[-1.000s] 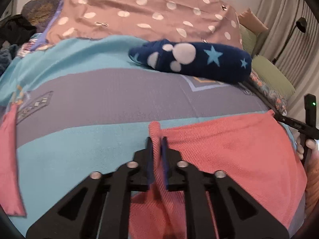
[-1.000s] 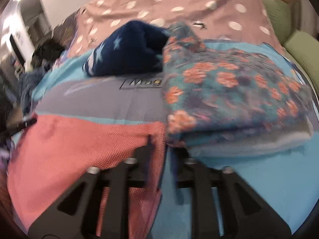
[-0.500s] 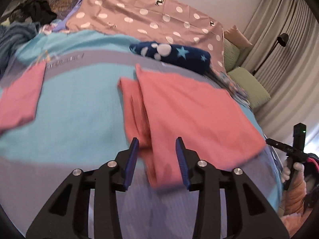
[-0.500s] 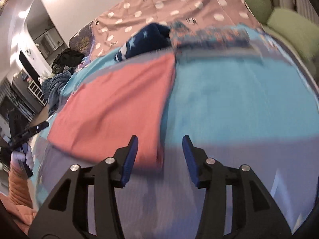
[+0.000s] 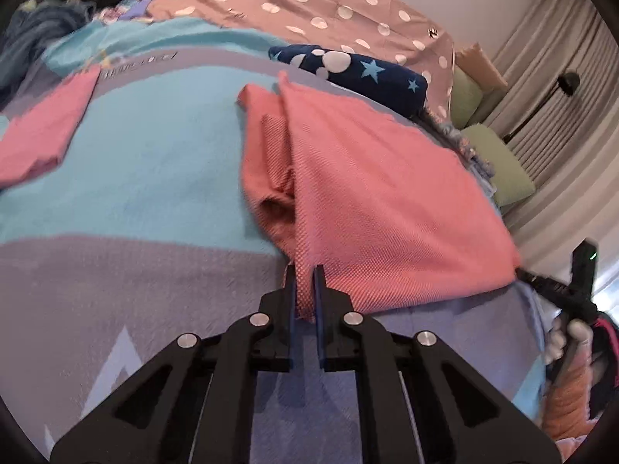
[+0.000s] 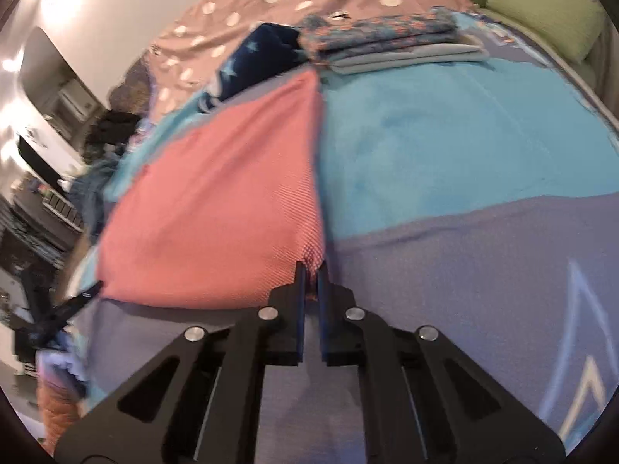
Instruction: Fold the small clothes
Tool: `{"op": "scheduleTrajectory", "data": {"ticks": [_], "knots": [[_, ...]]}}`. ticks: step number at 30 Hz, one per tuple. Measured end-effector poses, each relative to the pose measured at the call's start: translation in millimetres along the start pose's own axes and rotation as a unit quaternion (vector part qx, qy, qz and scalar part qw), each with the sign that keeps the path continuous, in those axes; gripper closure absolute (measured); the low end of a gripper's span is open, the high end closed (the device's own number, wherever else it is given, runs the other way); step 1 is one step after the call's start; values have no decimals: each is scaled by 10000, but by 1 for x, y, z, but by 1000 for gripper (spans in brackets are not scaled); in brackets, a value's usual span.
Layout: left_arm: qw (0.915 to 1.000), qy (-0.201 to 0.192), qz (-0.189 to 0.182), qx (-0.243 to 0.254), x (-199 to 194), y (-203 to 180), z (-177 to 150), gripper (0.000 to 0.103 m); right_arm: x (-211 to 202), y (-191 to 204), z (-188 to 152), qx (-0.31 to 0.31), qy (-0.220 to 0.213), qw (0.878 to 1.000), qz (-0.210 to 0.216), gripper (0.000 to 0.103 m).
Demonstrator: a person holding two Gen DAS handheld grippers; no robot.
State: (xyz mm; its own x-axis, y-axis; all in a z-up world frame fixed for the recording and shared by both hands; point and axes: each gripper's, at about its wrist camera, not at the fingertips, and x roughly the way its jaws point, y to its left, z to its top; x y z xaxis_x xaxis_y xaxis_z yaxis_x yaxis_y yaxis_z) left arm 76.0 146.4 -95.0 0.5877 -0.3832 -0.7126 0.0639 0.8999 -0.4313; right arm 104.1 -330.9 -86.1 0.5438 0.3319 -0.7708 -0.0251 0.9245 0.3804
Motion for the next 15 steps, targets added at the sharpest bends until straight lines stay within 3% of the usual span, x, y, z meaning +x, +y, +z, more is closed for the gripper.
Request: {"op": "scheduleTrajectory", "data": {"ticks": [2, 5, 11, 13, 15], "knots": [[9998, -33, -62, -168, -4, 8, -5, 95, 2, -19, -8, 222, 26, 9994, -277, 103], [9998, -116, -81, -171, -12, 8, -10, 95, -9, -30, -14, 426, -99, 9990, -25, 103], [9999, -108, 50, 66, -28, -4, -20, 88, -34, -8, -22, -15, -287, 9994, -191, 96], [9997, -173, 133, 131, -35, -7, -22, 78, -40, 18, -24, -527, -401, 9972, -360, 89], [9995, -244, 169, 140, -40, -5, -24, 72, -43, 45, -26, -1031, -470, 9927, -408, 74]]}}
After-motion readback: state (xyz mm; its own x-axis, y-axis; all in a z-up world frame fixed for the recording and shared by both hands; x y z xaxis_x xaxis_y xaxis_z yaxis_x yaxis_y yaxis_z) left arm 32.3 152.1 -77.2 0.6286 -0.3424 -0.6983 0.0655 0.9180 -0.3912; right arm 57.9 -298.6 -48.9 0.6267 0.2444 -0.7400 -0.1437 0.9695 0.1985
